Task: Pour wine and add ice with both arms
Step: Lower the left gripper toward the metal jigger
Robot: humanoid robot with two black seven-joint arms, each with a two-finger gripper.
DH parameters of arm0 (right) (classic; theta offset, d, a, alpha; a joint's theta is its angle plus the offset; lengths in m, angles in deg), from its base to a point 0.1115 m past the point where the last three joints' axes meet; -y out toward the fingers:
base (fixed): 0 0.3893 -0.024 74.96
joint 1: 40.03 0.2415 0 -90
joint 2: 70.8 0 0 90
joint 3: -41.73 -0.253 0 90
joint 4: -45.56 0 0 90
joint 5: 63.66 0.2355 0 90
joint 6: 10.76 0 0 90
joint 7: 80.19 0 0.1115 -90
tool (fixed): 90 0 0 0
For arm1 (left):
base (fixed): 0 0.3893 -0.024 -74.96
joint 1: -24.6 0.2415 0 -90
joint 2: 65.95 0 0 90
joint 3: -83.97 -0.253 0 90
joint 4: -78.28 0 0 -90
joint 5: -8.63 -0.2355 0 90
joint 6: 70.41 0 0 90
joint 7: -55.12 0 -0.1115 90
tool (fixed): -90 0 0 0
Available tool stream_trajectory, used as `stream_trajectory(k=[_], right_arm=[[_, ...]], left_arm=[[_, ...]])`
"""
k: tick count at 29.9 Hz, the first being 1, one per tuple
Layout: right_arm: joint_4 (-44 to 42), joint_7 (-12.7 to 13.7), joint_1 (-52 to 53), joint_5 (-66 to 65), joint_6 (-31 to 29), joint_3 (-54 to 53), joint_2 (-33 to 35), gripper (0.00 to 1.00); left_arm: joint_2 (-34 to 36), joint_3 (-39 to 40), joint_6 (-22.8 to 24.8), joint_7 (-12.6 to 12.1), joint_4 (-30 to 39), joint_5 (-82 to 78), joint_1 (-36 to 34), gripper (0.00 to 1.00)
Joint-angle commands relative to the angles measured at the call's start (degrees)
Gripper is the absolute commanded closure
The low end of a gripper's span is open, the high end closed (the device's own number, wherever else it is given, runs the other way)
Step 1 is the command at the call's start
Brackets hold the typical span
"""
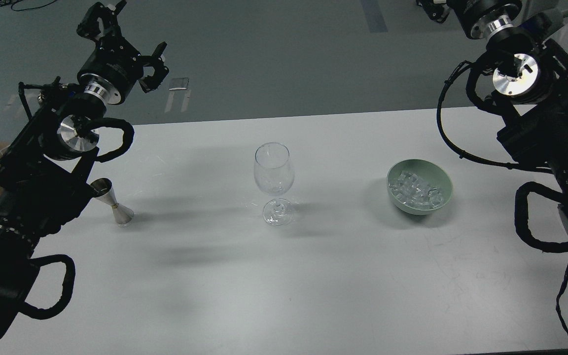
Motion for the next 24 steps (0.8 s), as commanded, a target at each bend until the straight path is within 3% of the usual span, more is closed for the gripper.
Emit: stream_trajectory(k=[1,4,8,10,12,20,24], right_arm=[[-0.03,0.06,0.01,0.0,0.08,-0.09,-0.34,0.0],[-0.03,0.23,0.01,0.0,0.08,-0.09,-0.17,0.0],[-0.03,0.32,0.01,0.0,0.25,-0.09,0.01,0.0],[-0.12,0.67,0.01,0.0,0.34,-0.09,0.01,0.0],[0.05,1.11,0.1,0.09,0.08,0.09,-0.17,0.0],[0.67,1.2,-0.17,0.35,0.16,0.09,-0.35,0.0],[0.32,1.2,-0.78,0.53,-0.1,-0.09,-0.17,0.0]], left_arm=[[-0.17,-0.11,0.29,0.05,0.0,-0.1,-0.24,0.02],[0.09,-0.11,0.47,0.31,0.0,0.16,-0.33,0.02],[0.27,0.07,0.3,3.21,0.0,0.78,-0.33,0.02],[0.18,0.16,0.56,8.03,0.0,0.78,-0.16,0.02],[-0.17,-0.02,0.73,11.11,0.0,0.78,0.02,0.02],[0.27,0.59,5.66,11.22,0.0,0.95,0.11,0.02],[-0.78,0.6,4.96,8.59,-0.26,4.02,0.98,0.02]])
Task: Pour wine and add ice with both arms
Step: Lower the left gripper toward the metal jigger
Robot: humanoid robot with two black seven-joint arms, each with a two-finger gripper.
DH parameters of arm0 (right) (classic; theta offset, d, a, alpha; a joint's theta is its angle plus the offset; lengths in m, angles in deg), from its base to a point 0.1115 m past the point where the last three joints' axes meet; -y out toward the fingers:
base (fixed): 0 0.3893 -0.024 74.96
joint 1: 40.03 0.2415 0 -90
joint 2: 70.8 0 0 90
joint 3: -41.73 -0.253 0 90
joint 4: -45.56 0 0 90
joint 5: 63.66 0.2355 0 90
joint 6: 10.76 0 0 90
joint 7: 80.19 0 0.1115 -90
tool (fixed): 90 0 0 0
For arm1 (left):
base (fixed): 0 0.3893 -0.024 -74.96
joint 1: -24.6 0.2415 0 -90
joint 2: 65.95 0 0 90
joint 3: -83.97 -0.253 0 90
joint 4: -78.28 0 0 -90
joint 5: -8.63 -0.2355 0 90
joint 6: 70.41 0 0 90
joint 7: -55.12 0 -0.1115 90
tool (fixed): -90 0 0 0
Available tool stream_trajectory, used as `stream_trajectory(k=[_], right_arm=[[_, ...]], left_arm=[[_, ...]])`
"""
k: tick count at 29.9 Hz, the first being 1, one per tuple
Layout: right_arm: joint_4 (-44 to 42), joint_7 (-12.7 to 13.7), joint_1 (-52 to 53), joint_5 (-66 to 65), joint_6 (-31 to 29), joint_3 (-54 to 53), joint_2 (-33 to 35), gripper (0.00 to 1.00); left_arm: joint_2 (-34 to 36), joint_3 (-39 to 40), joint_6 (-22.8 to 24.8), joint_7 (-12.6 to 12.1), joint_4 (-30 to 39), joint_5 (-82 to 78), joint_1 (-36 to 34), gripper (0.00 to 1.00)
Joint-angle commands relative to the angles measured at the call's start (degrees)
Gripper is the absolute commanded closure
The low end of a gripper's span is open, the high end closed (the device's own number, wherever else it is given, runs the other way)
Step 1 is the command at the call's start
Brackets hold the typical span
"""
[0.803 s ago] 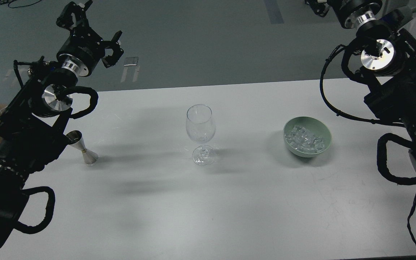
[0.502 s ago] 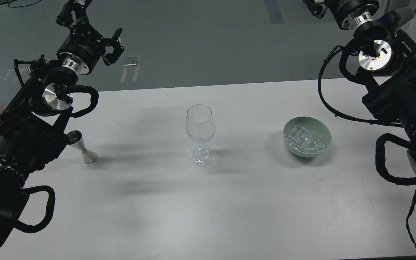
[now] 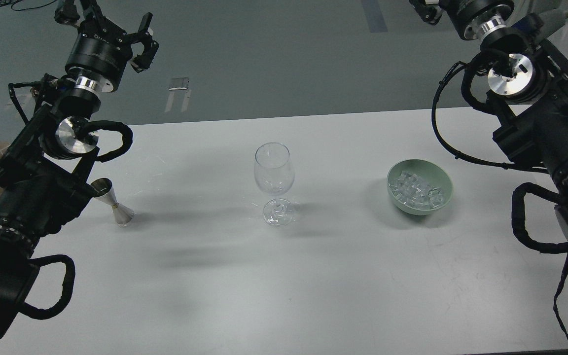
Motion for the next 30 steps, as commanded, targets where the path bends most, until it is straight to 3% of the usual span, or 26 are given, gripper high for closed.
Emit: stream_trajectory(k=[1,5,13,18,20,25,30], right_arm=[[-0.29,0.0,-0.46,0.09,-0.26,-0.09,0.17,0.0],[-0.38,0.0,-0.55,0.0,0.0,0.08,0.61,0.0],[0.32,0.09,-0.98,0.0,-0.61,0.17,0.52,0.0],[1.91,0.09,-3.18,0.0,-0.52,-0.01,1.75,0.0],[1.82,0.09,-3.27,0.0,-0.26,-0.01,2.89,0.0],[1.91,0.09,-3.36,0.0,-0.35,0.08,3.16,0.0],[1.64,0.0,-3.36,0.0,-0.08,0.08,3.25,0.0]], left_arm=[[-0.87,-0.01,-0.67,-2.44,-0.38,2.44,0.9,0.02],[-1.31,0.08,-0.67,-4.81,-0.82,2.71,1.25,0.02],[-0.78,-0.71,-4.63,-5.17,0.67,2.71,1.25,0.02],[4.48,0.34,-5.33,-6.22,11.55,4.37,6.69,0.02],[7.56,0.34,-6.03,-8.23,18.93,11.28,10.29,0.02],[14.49,0.43,-8.49,-12.46,27.89,20.18,15.39,0.02],[21.36,4.72,-11.48,-12.73,39.68,25.2,24.44,0.02]])
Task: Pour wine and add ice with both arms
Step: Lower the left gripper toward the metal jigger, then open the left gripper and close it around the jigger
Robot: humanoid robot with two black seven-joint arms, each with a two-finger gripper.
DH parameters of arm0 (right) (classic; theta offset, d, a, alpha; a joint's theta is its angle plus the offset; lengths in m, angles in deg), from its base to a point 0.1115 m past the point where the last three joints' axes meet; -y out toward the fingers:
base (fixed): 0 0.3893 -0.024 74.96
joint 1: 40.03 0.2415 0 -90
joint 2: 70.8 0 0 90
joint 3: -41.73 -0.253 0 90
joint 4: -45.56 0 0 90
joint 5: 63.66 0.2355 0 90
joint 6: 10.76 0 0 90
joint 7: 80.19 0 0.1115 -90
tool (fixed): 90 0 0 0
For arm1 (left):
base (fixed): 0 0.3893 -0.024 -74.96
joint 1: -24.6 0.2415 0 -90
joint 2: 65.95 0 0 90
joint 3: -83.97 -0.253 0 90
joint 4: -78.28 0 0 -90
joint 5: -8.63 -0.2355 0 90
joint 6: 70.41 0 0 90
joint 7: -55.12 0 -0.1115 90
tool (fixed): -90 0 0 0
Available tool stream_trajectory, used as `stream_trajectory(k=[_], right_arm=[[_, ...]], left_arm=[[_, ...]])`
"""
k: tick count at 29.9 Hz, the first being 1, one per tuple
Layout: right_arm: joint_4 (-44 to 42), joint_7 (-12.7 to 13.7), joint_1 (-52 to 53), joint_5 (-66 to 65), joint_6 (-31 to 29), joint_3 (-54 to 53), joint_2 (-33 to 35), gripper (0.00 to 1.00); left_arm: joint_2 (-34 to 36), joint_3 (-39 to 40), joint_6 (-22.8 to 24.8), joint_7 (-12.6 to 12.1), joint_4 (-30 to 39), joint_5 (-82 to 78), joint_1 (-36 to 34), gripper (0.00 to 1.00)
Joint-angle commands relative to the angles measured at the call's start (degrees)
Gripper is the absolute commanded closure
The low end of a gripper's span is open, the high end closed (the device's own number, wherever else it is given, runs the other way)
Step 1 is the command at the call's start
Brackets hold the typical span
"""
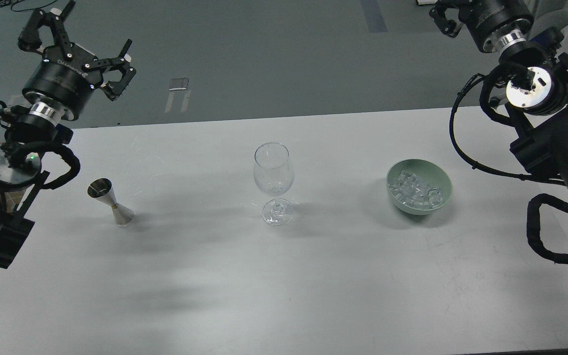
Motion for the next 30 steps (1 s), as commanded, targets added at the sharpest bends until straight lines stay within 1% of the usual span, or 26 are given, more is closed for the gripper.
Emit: stream_trajectory(k=[1,2,3,4,6,8,9,10,12,13,18,24,25,28,30], right_arm=[[-0.16,-0.07,-0.09,0.01,0.11,0.03,0.03,0.0],[-0.16,-0.07,-0.18,0.01,0.2,0.03,0.03,0.0],[-0.16,-0.07,-0.18,0.01,0.2,0.03,-0.05,0.0],[-0.07,-0.07,-0.53,0.01,0.2,0.03,-0.05,0.0],[-0.07,-0.07,-0.71,0.01,0.2,-0.06,-0.05,0.0],[-0.16,-0.16,-0.88,0.01,0.28,-0.06,-0.05,0.0],[-0.16,-0.16,-0.97,0.01,0.28,-0.06,0.03,0.0],[-0.25,-0.16,-1.23,-0.08,0.28,-0.06,0.03,0.0],[-0.25,-0.16,-1.58,-0.08,0.28,-0.06,0.03,0.0],[-0.25,-0.16,-1.59,-0.08,0.28,-0.06,0.03,0.0],[-0.25,-0.33,-1.76,-0.17,0.28,0.03,0.03,0.0],[-0.25,-0.51,-2.29,-0.17,0.37,0.03,0.03,0.0],[-0.25,-0.51,-2.29,-0.17,0.37,0.03,0.03,0.0],[-0.16,-0.69,-2.73,-0.17,0.28,0.03,0.21,0.0],[0.1,-0.77,-3.34,-0.17,0.2,-0.06,0.82,0.0]], left_arm=[[3.67,5.16,-2.57,-0.25,9.45,4.47,8.4,0.02],[4.2,8.06,-3.71,-0.43,12.96,5.88,12.26,0.02],[4.29,9.57,-4.24,-0.6,14.74,6.41,14.39,0.02],[4.38,12.54,-5.38,-0.78,18.5,7.2,19.2,0.02],[4.38,15.81,-6.53,-0.96,22.3,7.82,24.32,0.02],[4.03,22.29,-7.15,-1.05,29.14,8.7,35.62,0.02],[3.68,23.72,-7.15,-1.05,30.74,8.79,38.29,0.02],[3.16,25.99,-7.15,-1.05,33.19,8.79,42.84,0.02],[2.1,27.42,-7.15,-0.96,34.96,8.79,46.56,0.02],[0.36,28.21,-6.8,-0.96,35.32,8.79,49.27,0.03],[-6.06,29.0,-9.34,-0.78,35.32,8.79,54.39,0.04],[-12.84,28.39,-11.89,-0.61,35.24,8.7,54.93,0.05],[-12.85,28.39,-11.89,-0.61,35.23,8.7,54.93,0.05],[-13.64,27.95,-15.23,-0.69,35.23,8.62,54.84,0.05],[-13.64,28.04,-18.56,-0.78,35.32,8.62,54.31,0.05]])
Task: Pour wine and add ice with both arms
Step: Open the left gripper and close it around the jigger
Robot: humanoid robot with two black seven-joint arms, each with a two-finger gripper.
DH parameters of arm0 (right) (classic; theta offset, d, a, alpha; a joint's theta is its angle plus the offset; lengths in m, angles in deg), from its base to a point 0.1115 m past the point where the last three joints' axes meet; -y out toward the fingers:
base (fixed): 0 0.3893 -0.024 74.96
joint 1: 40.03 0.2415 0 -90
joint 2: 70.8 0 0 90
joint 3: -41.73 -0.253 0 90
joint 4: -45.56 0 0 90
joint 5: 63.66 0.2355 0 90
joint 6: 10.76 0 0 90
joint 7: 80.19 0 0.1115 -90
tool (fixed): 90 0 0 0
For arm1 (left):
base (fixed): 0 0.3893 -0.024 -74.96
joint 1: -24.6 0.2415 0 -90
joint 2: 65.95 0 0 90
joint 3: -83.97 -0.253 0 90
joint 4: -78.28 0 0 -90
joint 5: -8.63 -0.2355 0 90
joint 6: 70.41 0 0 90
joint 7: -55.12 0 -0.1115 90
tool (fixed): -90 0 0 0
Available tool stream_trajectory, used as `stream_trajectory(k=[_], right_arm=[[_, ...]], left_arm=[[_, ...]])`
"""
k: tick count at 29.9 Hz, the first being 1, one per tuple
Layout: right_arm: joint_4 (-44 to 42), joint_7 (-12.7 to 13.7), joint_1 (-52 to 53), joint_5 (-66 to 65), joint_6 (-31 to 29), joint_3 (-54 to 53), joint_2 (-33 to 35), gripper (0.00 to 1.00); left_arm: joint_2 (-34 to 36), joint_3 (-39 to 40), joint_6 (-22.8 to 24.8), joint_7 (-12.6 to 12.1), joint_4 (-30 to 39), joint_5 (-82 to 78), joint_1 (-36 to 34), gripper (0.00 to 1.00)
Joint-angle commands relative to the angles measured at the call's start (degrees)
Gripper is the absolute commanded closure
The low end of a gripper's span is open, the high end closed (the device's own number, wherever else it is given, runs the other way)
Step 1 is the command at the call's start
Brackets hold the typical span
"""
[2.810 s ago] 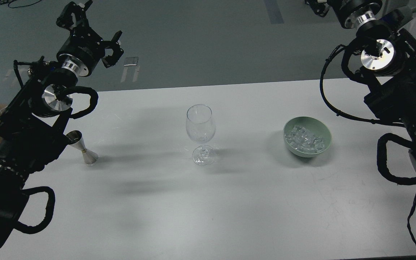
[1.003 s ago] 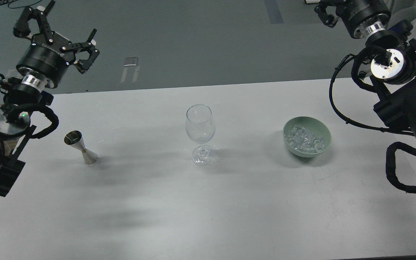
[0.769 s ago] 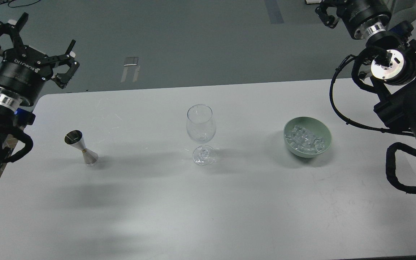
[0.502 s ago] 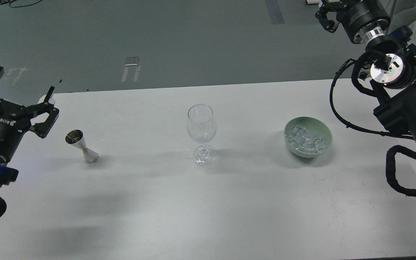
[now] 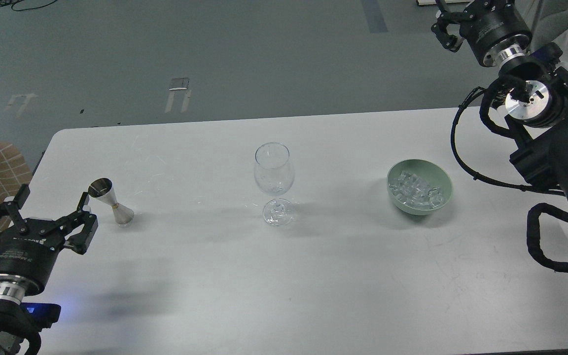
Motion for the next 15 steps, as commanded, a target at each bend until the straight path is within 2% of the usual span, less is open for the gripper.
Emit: stream_trajectory(k=[1,8,9,11,12,15], right_arm=[[0.35,-0.1,-0.63,0.0,-0.13,-0.09,0.61,0.0],[0.53,-0.1,-1.16,0.0,-0.13,-0.09,0.61,0.0],[0.53,-0.1,-1.16,0.0,-0.13,-0.09,0.61,0.0],[0.53,-0.18,-1.34,0.0,-0.13,-0.09,0.61,0.0],[0.53,-0.19,-1.34,0.0,-0.13,-0.09,0.7,0.0],[0.53,-0.19,-1.51,0.0,-0.13,-0.09,0.96,0.0]], left_arm=[[-0.22,-0.02,-4.02,-0.15,0.04,-0.03,-0.57,0.05],[-3.47,0.5,-7.62,-0.24,-0.05,0.05,-3.82,0.09],[-4.26,0.5,-7.89,-0.41,-0.05,0.14,-4.26,0.21],[-5.05,0.5,-9.2,-1.72,-0.05,0.23,-4.7,0.31],[-5.66,0.68,-10.43,-3.56,-0.05,0.14,-4.88,0.32],[-6.9,0.85,-11.58,-4.02,-0.05,0.05,-4.96,0.36]])
